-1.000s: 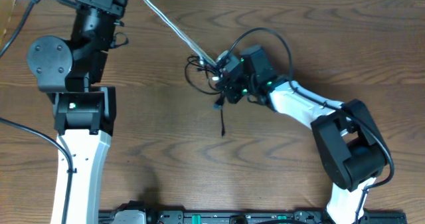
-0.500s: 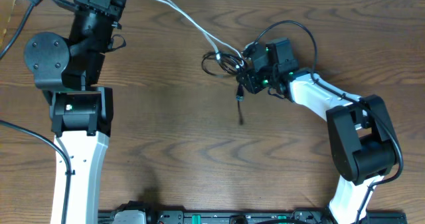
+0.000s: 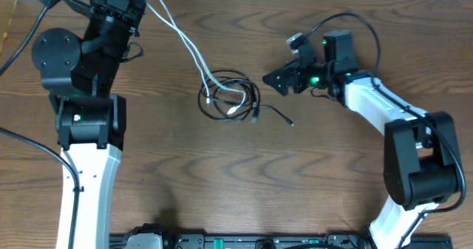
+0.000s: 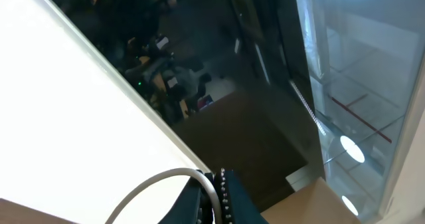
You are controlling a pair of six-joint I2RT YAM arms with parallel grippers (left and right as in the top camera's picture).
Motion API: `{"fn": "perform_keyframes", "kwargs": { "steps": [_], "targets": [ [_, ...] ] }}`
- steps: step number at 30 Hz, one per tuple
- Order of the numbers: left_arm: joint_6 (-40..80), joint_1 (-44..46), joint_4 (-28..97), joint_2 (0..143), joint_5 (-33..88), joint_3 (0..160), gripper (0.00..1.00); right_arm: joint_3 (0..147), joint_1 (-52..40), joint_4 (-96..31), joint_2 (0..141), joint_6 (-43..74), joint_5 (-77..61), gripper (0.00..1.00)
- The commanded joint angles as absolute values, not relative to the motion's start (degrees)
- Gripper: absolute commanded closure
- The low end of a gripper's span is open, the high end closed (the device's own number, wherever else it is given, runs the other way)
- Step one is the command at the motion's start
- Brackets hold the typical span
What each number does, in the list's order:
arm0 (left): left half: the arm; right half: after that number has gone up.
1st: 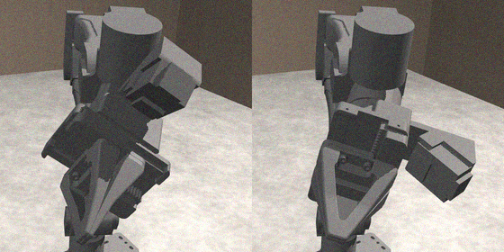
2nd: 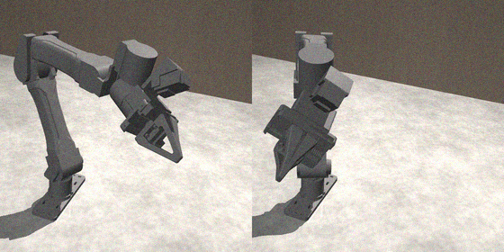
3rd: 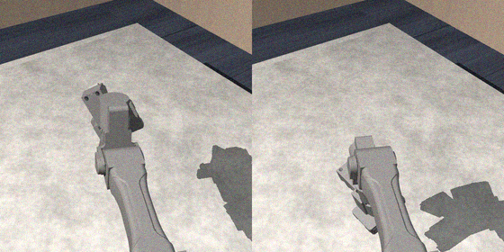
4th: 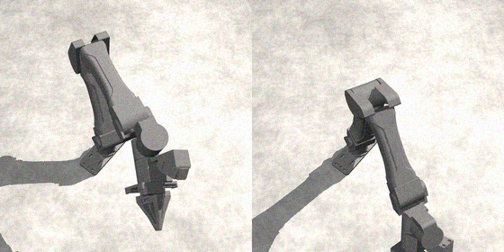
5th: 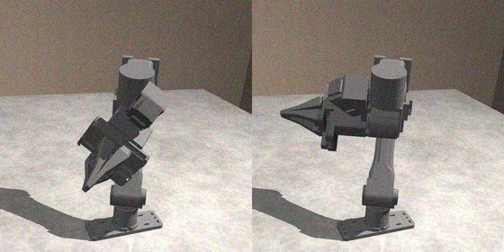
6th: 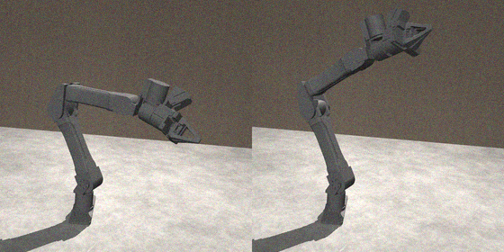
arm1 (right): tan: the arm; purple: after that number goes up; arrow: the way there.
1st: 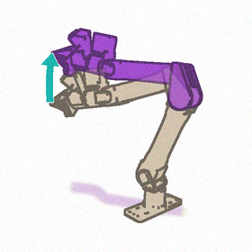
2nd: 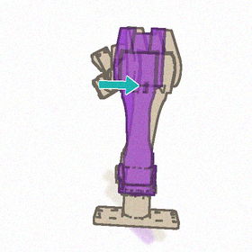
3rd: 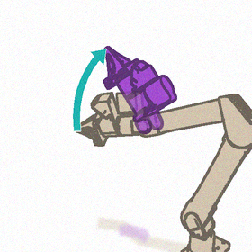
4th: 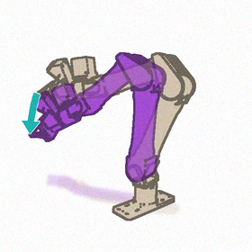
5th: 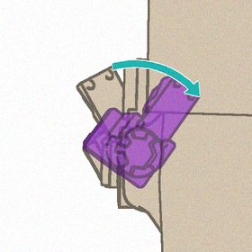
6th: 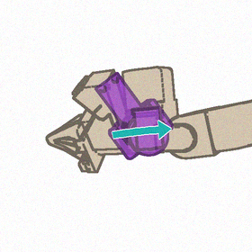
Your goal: Untangle cables
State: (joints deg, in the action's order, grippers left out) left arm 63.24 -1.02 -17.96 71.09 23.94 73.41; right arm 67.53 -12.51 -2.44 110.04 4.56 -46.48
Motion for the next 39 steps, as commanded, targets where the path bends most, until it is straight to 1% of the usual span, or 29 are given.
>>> {"fn": "perform_keyframes", "kwargs": {
  "steps": [1,3,7,11,12,15,17,20,22,26,28,31,33,35,39],
  "targets": [
    [63.5,-1.1,-18.2,71.8,27.6,74.3,0.92,67.5,-12.3,-3.6,108.9,11.2,-54.0,0.14],
    [62.8,-0.1,-18.2,72.7,30.7,74.3,0.92,67.5,-12.3,-4.2,108.9,11.6,-54.0,0.21],
    [56.0,2.7,-16.1,75.4,35.4,74.3,0.92,67.5,-12.7,-5.5,108.9,11.6,-54.0,0.46],
    [49.8,5.5,-10.4,79.5,36.9,74.3,0.92,67.5,-12.8,-7.5,108.9,9.5,-53.9,0.68],
    [48.3,6.0,-9.6,80.9,36.9,74.3,0.93,67.5,-12.8,-8.7,108.9,8.0,-53.2,0.71],
    [46.3,7.1,-9.7,85.0,36.8,74.3,0.92,67.5,-12.5,-12.0,108.9,7.4,-47.3,0.75],
    [46.4,7.5,-11.9,88.1,36.9,74.3,0.93,67.5,-12.3,-14.0,108.9,7.4,-42.2,0.80],
    [50.9,7.5,-18.4,91.4,36.9,74.3,0.93,67.5,-12.3,-15.8,108.9,7.4,-38.0,0.85],
    [56.4,7.2,-25.3,92.6,36.9,74.3,0.92,67.5,-12.4,-16.3,108.9,7.4,-36.7,0.90],
    [64.8,6.5,-46.0,92.7,34.3,74.3,0.92,67.5,-12.5,-16.3,108.9,6.7,-36.1,0.97],
    [69.8,6.0,-57.1,92.3,31.5,74.4,0.93,67.5,-12.5,-16.3,108.9,6.7,-36.1,0.98],
    [76.4,5.1,-67.2,91.0,29.5,74.6,0.93,67.5,-12.5,-16.3,108.9,6.7,-36.1,0.99],
    [77.6,4.8,-69.9,89.4,31.8,74.6,0.92,67.5,-12.5,-16.3,108.9,6.7,-36.1,0.99],
    [76.8,4.9,-68.8,88.1,35.5,74.6,0.93,67.5,-12.5,-16.3,108.9,6.6,-36.1,0.99],
    [74.2,5.2,-60.8,87.3,42.7,74.5,0.93,67.5,-12.2,-16.3,108.9,6.5,-36.1,0.99]
  ]
}}
